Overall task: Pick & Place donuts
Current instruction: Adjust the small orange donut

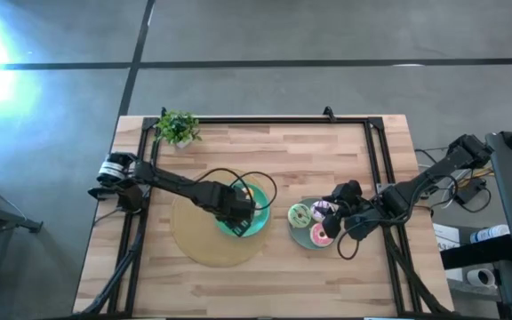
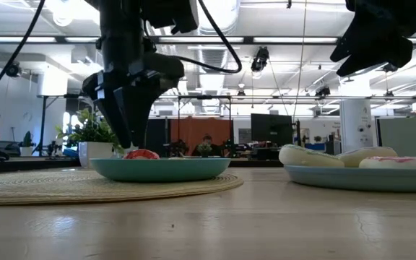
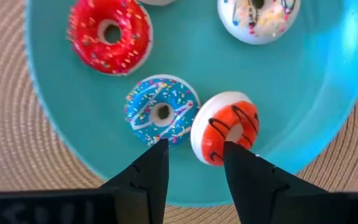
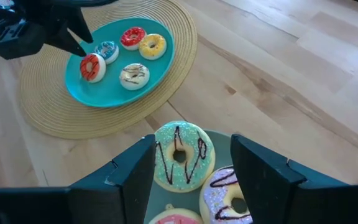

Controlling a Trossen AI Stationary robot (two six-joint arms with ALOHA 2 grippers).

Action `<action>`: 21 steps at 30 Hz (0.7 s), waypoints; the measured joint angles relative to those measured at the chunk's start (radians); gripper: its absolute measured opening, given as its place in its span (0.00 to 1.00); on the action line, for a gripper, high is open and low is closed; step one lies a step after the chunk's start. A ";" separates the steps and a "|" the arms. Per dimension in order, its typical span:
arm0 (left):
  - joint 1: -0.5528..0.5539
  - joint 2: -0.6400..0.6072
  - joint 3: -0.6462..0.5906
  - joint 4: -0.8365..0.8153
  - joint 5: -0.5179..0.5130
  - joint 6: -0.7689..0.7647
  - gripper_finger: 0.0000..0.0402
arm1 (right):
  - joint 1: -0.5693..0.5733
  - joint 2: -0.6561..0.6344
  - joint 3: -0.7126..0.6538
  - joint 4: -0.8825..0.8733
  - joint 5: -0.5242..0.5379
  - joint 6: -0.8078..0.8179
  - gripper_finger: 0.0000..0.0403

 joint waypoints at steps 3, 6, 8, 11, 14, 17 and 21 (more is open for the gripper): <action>0.000 0.000 -0.029 0.047 0.006 -0.003 0.31 | 0.000 0.000 -0.001 0.000 0.002 -0.002 0.50; 0.000 0.001 -0.048 0.076 0.011 -0.009 0.31 | 0.000 0.000 -0.002 0.001 0.004 -0.001 0.50; 0.000 0.002 -0.049 0.080 0.005 -0.012 0.31 | 0.000 0.000 -0.002 0.001 0.004 0.000 0.50; 0.003 0.000 -0.049 0.083 -0.004 -0.010 0.31 | 0.000 0.000 -0.002 0.002 0.004 0.006 0.50; 0.010 0.006 -0.048 0.098 -0.002 0.005 0.31 | 0.000 0.000 -0.002 0.002 0.004 0.007 0.50; 0.014 0.019 -0.049 0.128 0.005 0.027 0.31 | 0.000 0.000 -0.002 0.003 0.004 0.010 0.50; 0.016 0.026 -0.049 0.169 0.018 0.037 0.30 | 0.000 0.000 -0.002 0.005 0.005 0.024 0.50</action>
